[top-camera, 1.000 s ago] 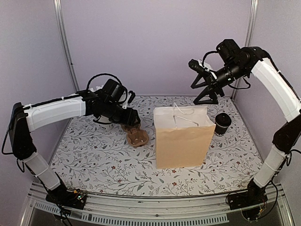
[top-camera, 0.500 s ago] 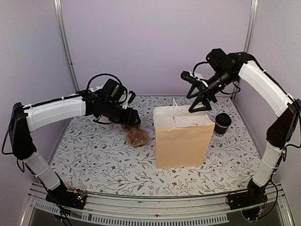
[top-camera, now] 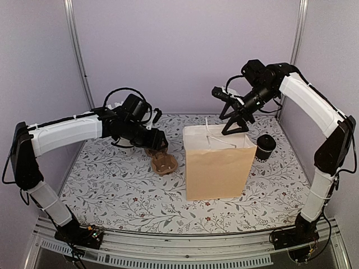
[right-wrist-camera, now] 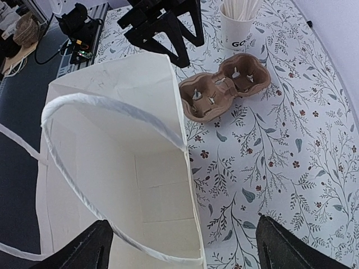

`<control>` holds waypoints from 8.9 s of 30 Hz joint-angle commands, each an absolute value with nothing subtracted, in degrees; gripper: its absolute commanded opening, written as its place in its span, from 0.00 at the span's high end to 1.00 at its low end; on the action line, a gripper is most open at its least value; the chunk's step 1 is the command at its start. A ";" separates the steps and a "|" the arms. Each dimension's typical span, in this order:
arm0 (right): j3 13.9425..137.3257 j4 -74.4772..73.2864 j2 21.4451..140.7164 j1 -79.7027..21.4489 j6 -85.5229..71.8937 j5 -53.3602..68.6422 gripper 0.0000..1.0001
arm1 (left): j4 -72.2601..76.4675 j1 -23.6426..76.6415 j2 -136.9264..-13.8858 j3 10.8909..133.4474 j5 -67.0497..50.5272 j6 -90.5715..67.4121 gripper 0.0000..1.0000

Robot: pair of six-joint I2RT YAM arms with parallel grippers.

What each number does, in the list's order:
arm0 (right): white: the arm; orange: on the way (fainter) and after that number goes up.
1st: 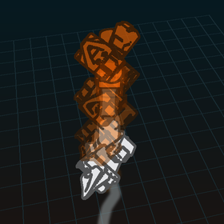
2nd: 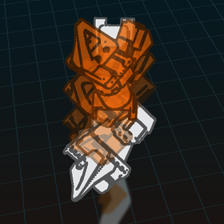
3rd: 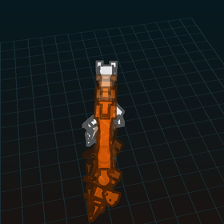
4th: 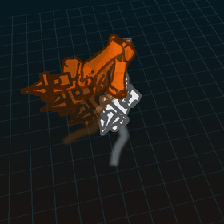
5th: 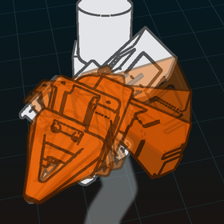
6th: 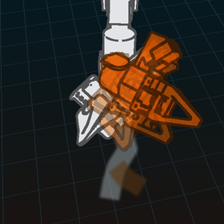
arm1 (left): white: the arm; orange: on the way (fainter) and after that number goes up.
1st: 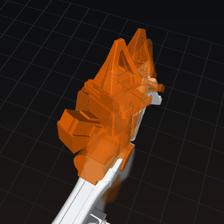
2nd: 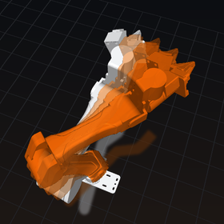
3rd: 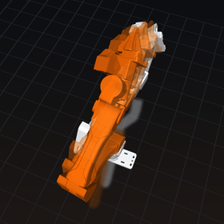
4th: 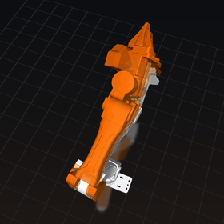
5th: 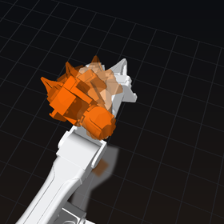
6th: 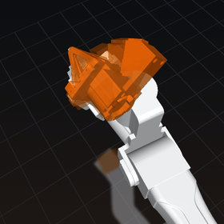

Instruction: Pack the takeout coffee

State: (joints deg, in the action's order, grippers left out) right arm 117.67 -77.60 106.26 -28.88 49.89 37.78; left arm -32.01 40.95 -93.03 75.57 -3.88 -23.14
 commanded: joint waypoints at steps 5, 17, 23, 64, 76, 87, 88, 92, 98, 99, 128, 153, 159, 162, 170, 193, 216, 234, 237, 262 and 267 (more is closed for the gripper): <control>108.93 -76.50 93.59 -29.31 50.30 35.41 0.04 | -30.42 39.99 -92.69 74.29 -3.17 -22.21 0.34; 111.05 -74.35 97.49 -31.02 48.34 33.88 0.04 | -30.49 39.69 -92.47 74.32 -3.68 -22.35 0.34; 115.27 -74.54 103.26 -31.03 47.40 32.99 0.11 | -29.81 39.58 -91.58 72.85 -3.65 -22.39 0.34; 121.00 -76.22 107.62 -29.35 45.20 34.48 1.00 | -28.06 38.89 -92.26 70.61 -5.46 -22.03 0.34; 118.53 -63.50 100.80 -27.09 42.13 22.72 1.00 | -30.09 37.37 -96.36 74.07 -1.19 -22.06 0.34; 110.29 -54.68 96.18 -27.07 40.50 17.21 1.00 | -39.65 35.00 -105.07 83.43 1.11 -22.09 0.48; 109.96 -54.67 96.16 -27.07 40.31 17.30 1.00 | -39.79 34.90 -105.50 83.75 0.56 -23.17 0.50; 108.96 -54.59 95.94 -27.09 39.84 17.28 1.00 | -37.95 35.49 -106.43 83.16 -4.07 -29.32 0.51; 108.90 -54.76 95.93 -27.12 39.66 16.91 1.00 | -35.87 39.30 -107.61 81.38 -5.86 -33.34 0.59; 108.90 -54.76 95.90 -27.16 39.64 17.04 1.00 | -35.93 39.55 -107.92 81.00 -6.13 -33.42 0.60; 108.37 -56.27 97.71 -27.66 39.55 16.63 1.00 | -40.99 36.27 -102.26 70.61 1.37 -23.76 0.67; 106.39 -56.73 96.69 -28.04 39.90 16.32 1.00 | -39.91 37.22 -104.84 79.42 -10.74 10.82 0.60; 105.95 -56.67 96.53 -28.04 39.99 16.43 1.00 | -38.63 36.23 -105.49 77.62 -10.98 15.56 0.59; 106.34 -56.91 96.76 -28.18 39.95 16.81 1.00 | -39.56 36.12 -107.01 78.87 -11.98 15.85 0.60; 105.96 -57.09 97.11 -28.29 39.90 16.99 1.00 | -39.55 36.21 -110.32 79.36 -10.26 15.38 0.64; 105.73 -57.39 97.55 -28.39 39.99 16.79 1.00 | -39.75 37.19 -107.77 76.44 -6.47 13.30 0.61; 105.47 -57.73 97.55 -28.84 40.08 16.01 1.00 | -39.29 37.93 -107.75 74.69 -8.30 14.90 0.65; 105.25 -57.03 97.35 -28.99 40.37 14.52 1.00 | -40.95 38.02 -102.33 77.38 -8.99 11.93 0.76; 104.98 -56.91 96.86 -29.18 40.51 14.24 1.00 | -40.91 37.97 -100.60 77.80 -10.25 11.33 0.76; 99.72 -57.91 90.57 -31.83 40.76 32.27 1.00 | -17.58 40.12 -69.84 80.38 -27.27 0.58 0.69; 101.85 -59.09 91.89 -31.90 40.17 36.09 1.00 | -11.95 43.21 -69.22 79.86 -30.96 -1.02 0.66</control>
State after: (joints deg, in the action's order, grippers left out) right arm 99.53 -57.76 90.85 -31.51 41.30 30.81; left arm -18.70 40.75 -69.30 80.64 -26.37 1.43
